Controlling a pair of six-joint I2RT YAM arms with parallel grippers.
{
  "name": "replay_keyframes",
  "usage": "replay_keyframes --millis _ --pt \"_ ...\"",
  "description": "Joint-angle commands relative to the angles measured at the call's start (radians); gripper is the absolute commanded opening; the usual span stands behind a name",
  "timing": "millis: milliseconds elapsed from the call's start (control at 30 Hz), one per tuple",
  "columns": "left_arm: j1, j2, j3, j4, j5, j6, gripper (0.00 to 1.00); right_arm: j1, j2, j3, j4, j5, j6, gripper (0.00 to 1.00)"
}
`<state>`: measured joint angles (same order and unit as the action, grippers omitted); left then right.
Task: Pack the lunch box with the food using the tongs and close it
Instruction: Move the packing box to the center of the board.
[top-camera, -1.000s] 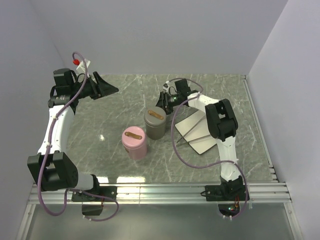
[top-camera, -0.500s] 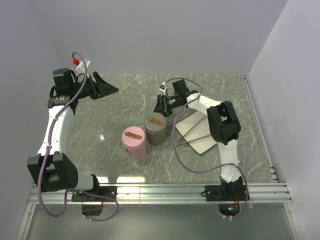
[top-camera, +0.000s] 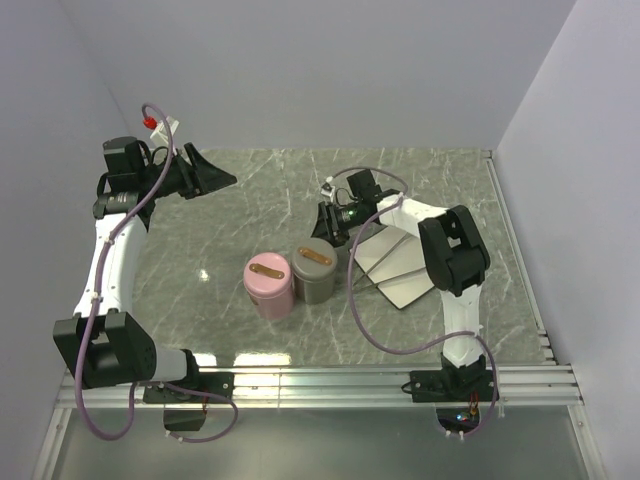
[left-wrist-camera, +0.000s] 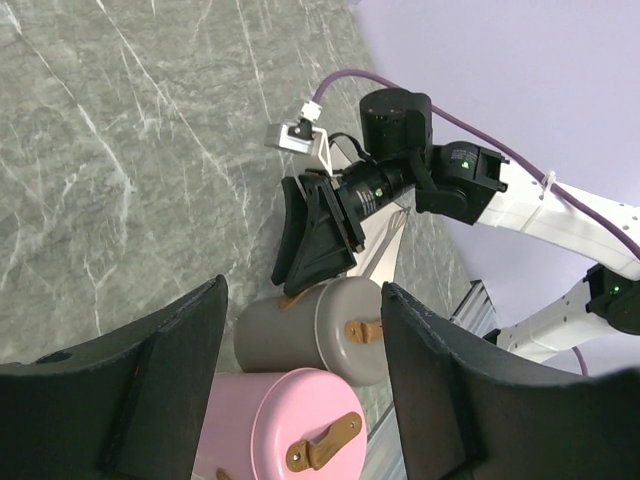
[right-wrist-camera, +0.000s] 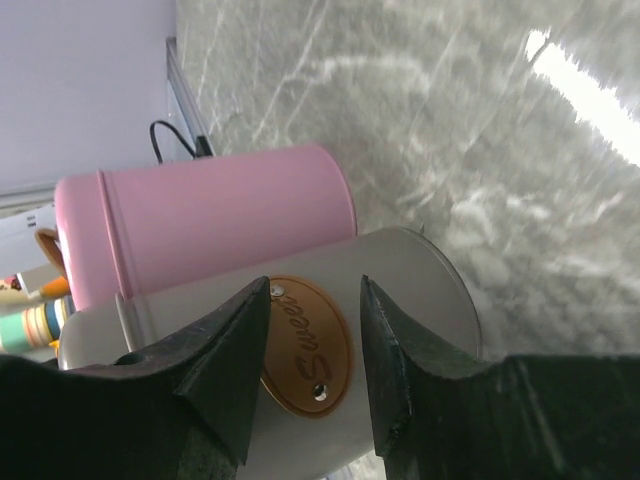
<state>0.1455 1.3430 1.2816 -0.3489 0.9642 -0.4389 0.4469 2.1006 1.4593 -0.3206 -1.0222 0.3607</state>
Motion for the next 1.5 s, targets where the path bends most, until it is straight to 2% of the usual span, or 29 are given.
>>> replay_keyframes --millis 0,200,467,567,700,800,900,1033,1200,1467 --pt "0.005 -0.039 0.005 0.022 0.024 0.017 0.68 0.016 -0.085 -0.036 0.008 -0.021 -0.016 0.48" --pt "0.005 -0.047 -0.014 0.027 0.028 0.017 0.69 0.022 -0.122 -0.083 0.044 -0.004 0.009 0.48" --pt "0.003 -0.059 -0.004 -0.038 0.024 0.100 0.71 0.007 -0.128 0.102 -0.112 0.123 -0.129 0.49" --pt "0.003 -0.064 0.015 -0.102 0.007 0.175 0.71 -0.010 -0.163 0.167 -0.152 0.204 -0.190 0.49" --pt "0.003 -0.074 0.028 -0.238 -0.054 0.392 0.72 -0.045 -0.247 0.203 -0.184 0.281 -0.232 0.50" --pt "0.003 -0.106 0.002 -0.334 -0.102 0.552 0.73 -0.048 -0.345 0.245 -0.267 0.359 -0.331 0.50" --pt "0.003 -0.137 -0.044 -0.381 -0.108 0.640 0.73 -0.042 -0.437 0.225 -0.317 0.381 -0.404 0.50" --pt "0.003 -0.208 -0.148 -0.355 -0.075 0.603 0.75 0.030 -0.539 0.142 -0.368 0.459 -0.494 0.50" --pt "0.003 -0.261 -0.240 -0.236 0.005 0.456 0.76 0.202 -0.625 0.050 -0.359 0.599 -0.516 0.50" --pt "0.003 -0.309 -0.263 -0.233 -0.005 0.465 0.81 0.328 -0.616 -0.054 -0.301 0.739 -0.468 0.54"
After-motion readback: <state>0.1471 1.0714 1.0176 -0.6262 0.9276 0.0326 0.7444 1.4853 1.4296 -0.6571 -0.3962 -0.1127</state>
